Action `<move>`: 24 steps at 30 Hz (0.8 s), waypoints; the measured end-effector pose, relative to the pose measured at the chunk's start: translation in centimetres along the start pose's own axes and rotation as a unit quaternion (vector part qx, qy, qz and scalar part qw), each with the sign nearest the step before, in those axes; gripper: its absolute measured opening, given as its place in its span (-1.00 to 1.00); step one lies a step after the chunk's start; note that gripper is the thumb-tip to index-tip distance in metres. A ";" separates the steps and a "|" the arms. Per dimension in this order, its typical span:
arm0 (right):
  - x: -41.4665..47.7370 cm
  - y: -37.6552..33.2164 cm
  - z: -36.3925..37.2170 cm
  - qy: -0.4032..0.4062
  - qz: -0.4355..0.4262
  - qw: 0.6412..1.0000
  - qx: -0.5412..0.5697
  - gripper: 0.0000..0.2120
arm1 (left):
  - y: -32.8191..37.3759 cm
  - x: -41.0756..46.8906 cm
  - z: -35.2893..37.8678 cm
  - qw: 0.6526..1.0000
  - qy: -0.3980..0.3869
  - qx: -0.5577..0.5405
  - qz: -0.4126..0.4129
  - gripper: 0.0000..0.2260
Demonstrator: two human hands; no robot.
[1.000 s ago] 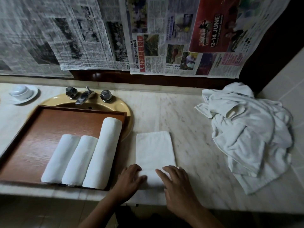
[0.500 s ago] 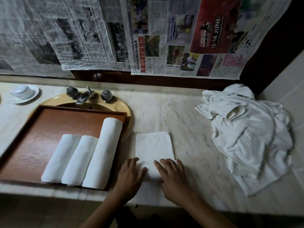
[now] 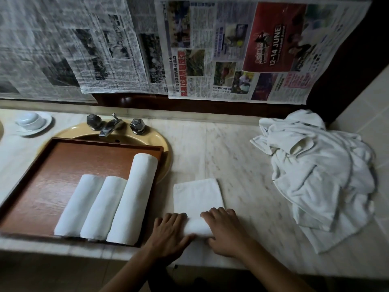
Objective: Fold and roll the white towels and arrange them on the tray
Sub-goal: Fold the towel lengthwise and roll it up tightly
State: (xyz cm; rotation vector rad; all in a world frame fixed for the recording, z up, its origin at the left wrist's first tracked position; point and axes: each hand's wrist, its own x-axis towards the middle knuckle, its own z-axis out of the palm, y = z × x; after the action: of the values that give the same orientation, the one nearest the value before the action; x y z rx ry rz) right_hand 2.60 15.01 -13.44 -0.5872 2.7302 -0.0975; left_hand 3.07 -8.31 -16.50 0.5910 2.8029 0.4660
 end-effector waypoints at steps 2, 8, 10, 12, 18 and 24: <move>-0.5 -0.2 0.4 -0.012 0.000 1.000 0.013 -0.33 | 0.2 -0.7 0.4 1.000 0.000 -0.023 -0.013 -0.22; -0.4 -0.1 -0.3 -0.038 0.017 0.998 0.044 -0.26 | 0.5 0.3 0.4 0.992 -0.029 -0.086 -0.091 -0.19; -0.9 -0.7 -0.4 0.005 0.018 0.999 0.037 -0.30 | 0.3 0.8 0.4 0.989 -0.029 -0.102 -0.104 -0.15; -1.9 -1.6 0.1 0.090 0.019 0.995 0.028 -0.34 | 0.4 1.2 -0.1 0.984 -0.045 -0.123 -0.118 -0.18; -3.5 -3.3 2.9 0.169 0.024 0.985 0.030 -0.39 | -0.1 2.3 -0.8 0.967 -0.048 -0.205 -0.142 -0.47; -2.2 -2.5 2.5 0.085 0.046 0.995 -0.005 -0.06 | 0.4 2.8 -0.6 0.966 -0.008 -0.200 -0.163 -0.45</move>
State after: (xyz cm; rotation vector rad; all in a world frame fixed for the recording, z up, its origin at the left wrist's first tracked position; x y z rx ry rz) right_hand 6.31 13.60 -14.77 -0.4759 2.9199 -0.1174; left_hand 0.52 -6.91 -16.23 0.0465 2.6045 0.9138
